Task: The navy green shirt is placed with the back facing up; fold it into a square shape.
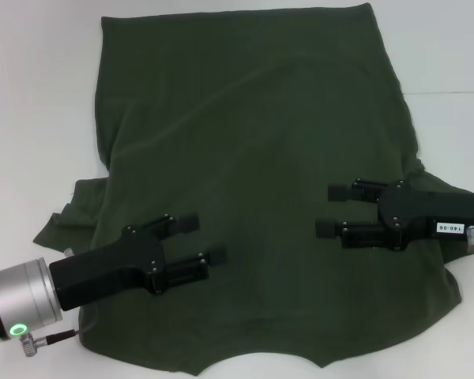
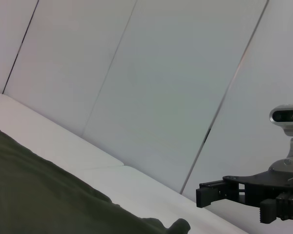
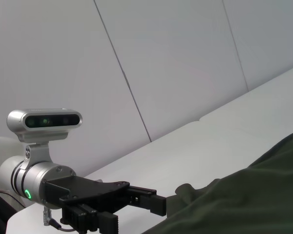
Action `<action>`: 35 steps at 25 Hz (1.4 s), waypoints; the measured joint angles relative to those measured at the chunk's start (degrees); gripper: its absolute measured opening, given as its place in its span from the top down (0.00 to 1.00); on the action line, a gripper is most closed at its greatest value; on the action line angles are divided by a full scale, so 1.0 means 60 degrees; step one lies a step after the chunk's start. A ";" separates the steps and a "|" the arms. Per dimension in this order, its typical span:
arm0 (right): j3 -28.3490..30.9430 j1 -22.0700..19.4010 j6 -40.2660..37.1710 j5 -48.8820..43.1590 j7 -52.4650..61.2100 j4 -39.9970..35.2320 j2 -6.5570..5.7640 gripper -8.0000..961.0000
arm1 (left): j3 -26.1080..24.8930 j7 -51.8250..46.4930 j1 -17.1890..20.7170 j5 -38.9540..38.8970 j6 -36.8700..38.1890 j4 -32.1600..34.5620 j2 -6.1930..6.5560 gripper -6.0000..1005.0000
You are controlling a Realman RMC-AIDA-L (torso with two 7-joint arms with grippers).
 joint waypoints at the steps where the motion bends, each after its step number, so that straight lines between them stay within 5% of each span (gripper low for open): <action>1: 0.0000 0.0000 0.0000 0.0000 -0.0002 0.0000 0.0000 0.06 | 0.0001 0.0000 0.0001 0.0000 0.0000 -0.0001 -0.0001 0.15; 17: 0.0056 0.0000 -0.0012 0.0049 -0.0003 0.0039 0.0001 0.06 | -0.0121 -0.0016 0.0007 -0.0099 -0.0217 0.0003 -0.0039 0.16; 35: 0.0118 0.0132 0.0201 0.0229 0.0140 0.0077 0.0295 0.07 | -0.1717 -0.0999 0.0187 -0.0109 -0.3724 0.0044 0.0025 0.16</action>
